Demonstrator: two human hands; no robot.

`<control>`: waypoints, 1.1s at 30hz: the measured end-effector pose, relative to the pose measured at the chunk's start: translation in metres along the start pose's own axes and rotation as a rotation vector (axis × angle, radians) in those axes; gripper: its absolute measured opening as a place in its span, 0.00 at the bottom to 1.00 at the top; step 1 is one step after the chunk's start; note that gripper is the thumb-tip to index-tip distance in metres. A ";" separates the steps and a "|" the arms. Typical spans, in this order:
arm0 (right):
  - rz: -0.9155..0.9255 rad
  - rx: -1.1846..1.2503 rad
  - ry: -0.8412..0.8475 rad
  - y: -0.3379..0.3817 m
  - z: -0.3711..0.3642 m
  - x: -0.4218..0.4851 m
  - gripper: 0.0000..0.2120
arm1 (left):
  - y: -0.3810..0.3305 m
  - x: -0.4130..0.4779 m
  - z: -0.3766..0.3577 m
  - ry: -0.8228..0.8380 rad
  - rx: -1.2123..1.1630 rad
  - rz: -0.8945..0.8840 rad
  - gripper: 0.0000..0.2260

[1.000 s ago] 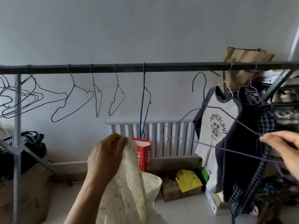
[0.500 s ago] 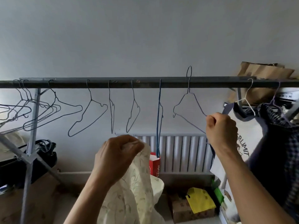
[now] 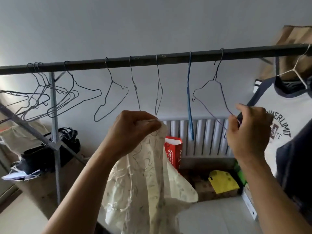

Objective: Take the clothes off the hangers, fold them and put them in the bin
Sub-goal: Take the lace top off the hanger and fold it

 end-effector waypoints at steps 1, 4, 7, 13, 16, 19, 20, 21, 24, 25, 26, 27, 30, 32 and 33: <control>0.111 0.108 -0.045 0.016 0.000 -0.013 0.14 | 0.002 0.001 0.004 0.010 0.000 -0.016 0.02; 0.408 0.480 0.156 0.062 -0.008 -0.058 0.13 | -0.001 0.001 0.013 0.043 -0.047 -0.052 0.05; 0.364 0.559 0.562 0.082 -0.048 -0.093 0.18 | 0.002 -0.001 0.022 0.076 -0.099 -0.088 0.04; 0.153 0.142 0.925 0.056 -0.094 -0.109 0.16 | 0.020 -0.017 0.057 0.098 -0.181 -0.123 0.07; 0.101 0.148 0.864 0.041 -0.084 -0.095 0.11 | 0.045 -0.027 0.083 0.104 -0.119 -0.055 0.08; 0.090 0.316 0.792 0.046 -0.071 -0.079 0.08 | 0.072 -0.036 0.102 0.149 -0.002 0.014 0.08; 0.081 0.382 0.788 0.050 -0.068 -0.074 0.10 | 0.079 -0.039 0.106 0.158 0.026 0.034 0.07; 0.063 0.451 0.790 0.055 -0.065 -0.070 0.11 | 0.084 -0.042 0.111 0.162 0.048 0.047 0.07; 0.042 0.664 0.830 0.074 -0.054 -0.062 0.10 | 0.094 -0.048 0.124 0.154 0.059 0.044 0.10; 0.050 0.715 0.853 0.081 -0.050 -0.061 0.11 | 0.094 -0.051 0.128 0.152 0.035 0.041 0.14; 0.058 0.759 0.881 0.088 -0.047 -0.061 0.12 | 0.096 -0.053 0.133 0.147 0.008 0.041 0.18; 0.063 0.798 0.921 0.093 -0.044 -0.060 0.14 | 0.097 -0.054 0.136 0.141 -0.006 0.047 0.20; 0.096 0.828 1.173 0.106 -0.037 -0.056 0.19 | 0.103 -0.057 0.143 0.102 0.022 0.063 0.12; 0.111 0.766 1.367 0.106 -0.032 -0.052 0.22 | 0.106 -0.057 0.145 0.075 0.037 0.079 0.08; 0.123 0.705 1.434 0.105 -0.031 -0.051 0.24 | 0.107 -0.058 0.146 0.071 0.040 0.080 0.08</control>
Point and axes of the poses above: each hand's wrist, its own x-axis towards the middle knuckle, its own z-axis out of the back of the hand, y = z × x, the point moved 3 cm from there along x, towards the middle knuckle, and after that the axes turned 9 degrees about y, right-handed, at the moved point
